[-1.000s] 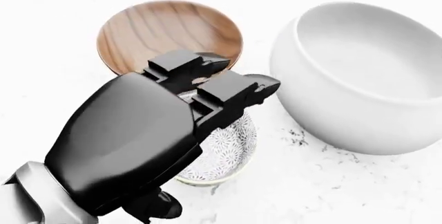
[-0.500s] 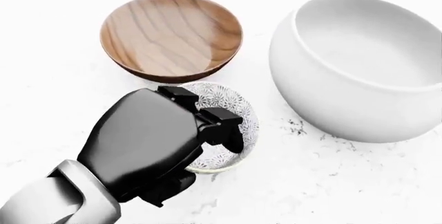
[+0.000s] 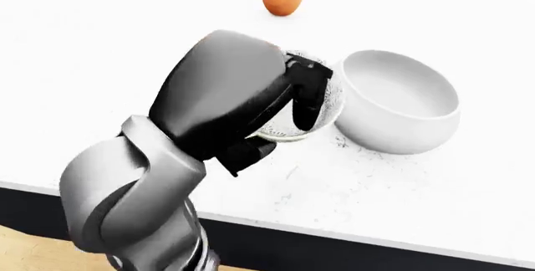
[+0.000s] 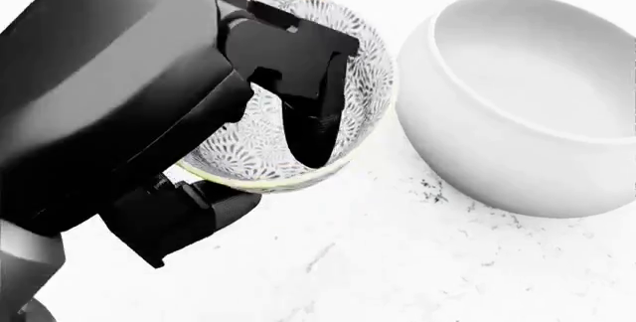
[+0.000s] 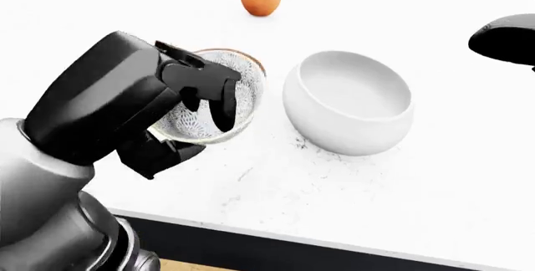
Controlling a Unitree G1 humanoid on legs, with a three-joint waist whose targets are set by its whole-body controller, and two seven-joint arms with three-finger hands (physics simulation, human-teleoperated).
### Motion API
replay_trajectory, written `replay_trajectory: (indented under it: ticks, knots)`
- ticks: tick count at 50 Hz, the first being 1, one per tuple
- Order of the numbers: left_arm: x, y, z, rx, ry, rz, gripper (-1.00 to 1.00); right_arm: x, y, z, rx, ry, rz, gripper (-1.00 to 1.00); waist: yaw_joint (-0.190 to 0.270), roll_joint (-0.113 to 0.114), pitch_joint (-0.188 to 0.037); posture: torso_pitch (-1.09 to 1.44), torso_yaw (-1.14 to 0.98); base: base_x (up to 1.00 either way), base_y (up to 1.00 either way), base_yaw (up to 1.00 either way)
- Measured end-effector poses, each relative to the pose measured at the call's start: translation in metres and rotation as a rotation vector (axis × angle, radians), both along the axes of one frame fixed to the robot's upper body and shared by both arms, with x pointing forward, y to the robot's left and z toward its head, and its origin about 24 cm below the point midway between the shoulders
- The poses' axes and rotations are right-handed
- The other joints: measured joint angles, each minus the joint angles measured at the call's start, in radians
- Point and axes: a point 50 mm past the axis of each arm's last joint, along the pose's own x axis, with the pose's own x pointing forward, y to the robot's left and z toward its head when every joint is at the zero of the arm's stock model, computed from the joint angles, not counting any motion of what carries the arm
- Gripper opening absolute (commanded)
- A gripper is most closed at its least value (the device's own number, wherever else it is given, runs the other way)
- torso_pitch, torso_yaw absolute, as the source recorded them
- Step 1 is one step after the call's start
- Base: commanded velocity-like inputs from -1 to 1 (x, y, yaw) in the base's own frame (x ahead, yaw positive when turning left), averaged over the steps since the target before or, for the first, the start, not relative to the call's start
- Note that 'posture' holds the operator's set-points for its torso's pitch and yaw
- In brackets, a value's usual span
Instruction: Stack the bowls from largest to smallest.
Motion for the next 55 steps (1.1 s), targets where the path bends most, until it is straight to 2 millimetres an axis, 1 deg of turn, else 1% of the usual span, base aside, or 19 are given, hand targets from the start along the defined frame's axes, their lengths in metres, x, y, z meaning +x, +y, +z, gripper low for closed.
replay_trajectory:
  ticks: [3,9,15,19,28,33,37,42,49,55]
  knots:
    - [0.018,0.001,0.013,-0.031,0.018,0.029,-1.0,0.001,0.0,0.0,0.002,-0.003,0.001,1.0,-0.001,-0.002,0.003,0.0,0.0,0.0,0.0,0.0]
    - [0.063,0.004,0.027,-0.078,0.072,0.123,-1.0,0.002,0.002,-0.004,0.006,0.004,0.012,1.0,-0.001,-0.005,0.008,0.0,0.0,0.0,0.0,0.0]
    - [0.098,0.007,0.029,-0.078,0.101,0.183,-1.0,0.009,0.002,-0.012,0.017,0.024,0.012,1.0,-0.003,-0.006,0.008,0.0,0.0,0.0,0.0,0.0]
    - [0.12,0.004,0.031,-0.047,0.112,0.217,-1.0,0.011,0.004,-0.014,0.019,0.024,0.015,1.0,-0.002,-0.007,0.008,0.0,0.0,0.0,0.0,0.0]
    - [0.156,0.002,0.029,-0.005,0.192,0.27,-1.0,0.013,0.005,-0.015,0.018,0.025,0.014,1.0,-0.002,-0.008,0.004,0.0,0.0,0.0,0.0,0.0]
    - [0.164,0.001,0.018,-0.005,0.183,0.287,-1.0,0.012,0.004,-0.015,0.021,0.022,0.01,1.0,-0.005,-0.01,0.002,0.0,0.0,0.0,0.0,0.0]
    - [0.166,-0.002,0.005,0.029,0.189,0.284,-1.0,0.012,0.002,-0.016,0.025,0.023,0.006,1.0,-0.006,-0.01,0.002,0.0,0.0,0.0,0.0,0.0]
    - [0.174,-0.002,-0.013,0.047,0.222,0.297,-1.0,0.012,0.002,-0.018,0.025,0.025,0.008,1.0,-0.007,-0.011,0.0,0.0,0.0,0.0,0.0,0.0]
    - [0.177,0.0,-0.034,0.083,0.261,0.303,-1.0,0.016,0.002,-0.023,0.025,0.038,0.008,1.0,-0.009,-0.009,-0.002,0.0,0.0,0.0,0.0,0.0]
    - [0.181,0.002,-0.047,0.102,0.294,0.309,-1.0,0.015,0.004,-0.022,0.018,0.033,0.007,1.0,-0.009,-0.007,-0.004,0.0,0.0,0.0,0.0,0.0]
